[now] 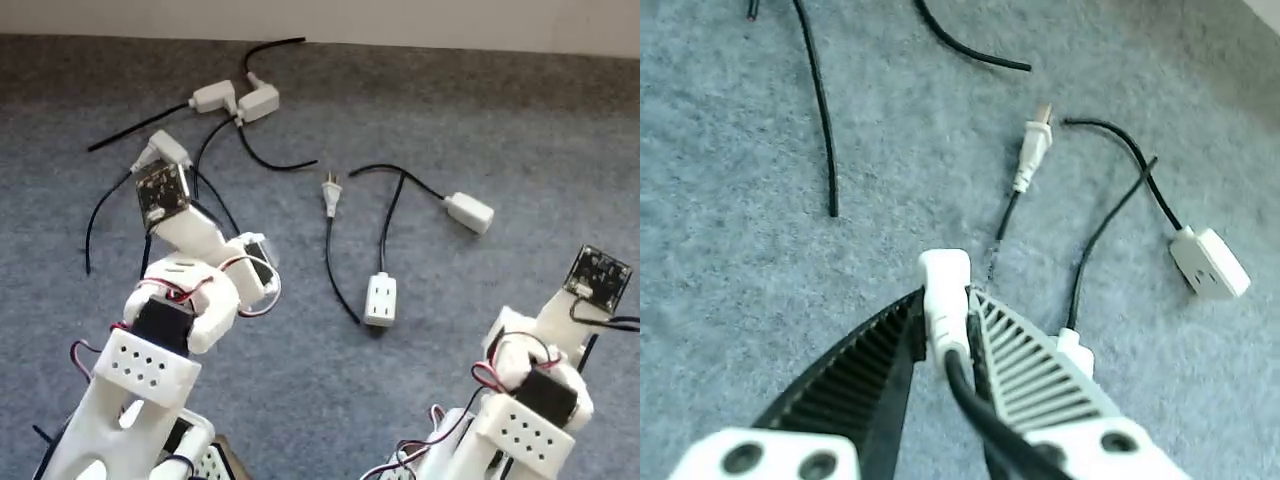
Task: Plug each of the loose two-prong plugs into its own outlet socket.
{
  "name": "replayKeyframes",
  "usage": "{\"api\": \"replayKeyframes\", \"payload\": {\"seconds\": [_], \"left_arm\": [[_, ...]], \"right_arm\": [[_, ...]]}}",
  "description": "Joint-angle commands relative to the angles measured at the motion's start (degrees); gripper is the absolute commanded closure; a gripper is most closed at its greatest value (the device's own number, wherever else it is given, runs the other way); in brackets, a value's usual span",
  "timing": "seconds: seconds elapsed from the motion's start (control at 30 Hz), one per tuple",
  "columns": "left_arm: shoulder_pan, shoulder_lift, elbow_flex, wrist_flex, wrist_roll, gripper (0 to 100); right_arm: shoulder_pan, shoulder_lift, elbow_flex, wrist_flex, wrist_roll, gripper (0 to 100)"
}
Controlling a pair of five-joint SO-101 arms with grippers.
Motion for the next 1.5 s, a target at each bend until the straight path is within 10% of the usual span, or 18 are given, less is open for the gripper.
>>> {"api": "replayKeyframes", "payload": {"seconds": [0.0, 0.4, 1.1, 1.47], "left_arm": [[3.1, 4.4, -10.5, 7.0, -1.8, 99], [12.3, 45.2, -47.9, 22.9, -1.9, 99], [15.8, 71.4, -69.1, 26.9, 51.6, 99], [18.9, 70.9, -74.4, 36.3, 61.5, 99]], "right_arm": [[4.3, -5.2, 2.8, 0.2, 5.2, 99.1], [18.9, -6.7, 16.7, -3.4, 14.2, 99.1], [37.7, -6.9, 27.6, -7.1, 24.3, 99.1], [32.8, -6.9, 27.2, -6.5, 24.0, 99.1]]}}
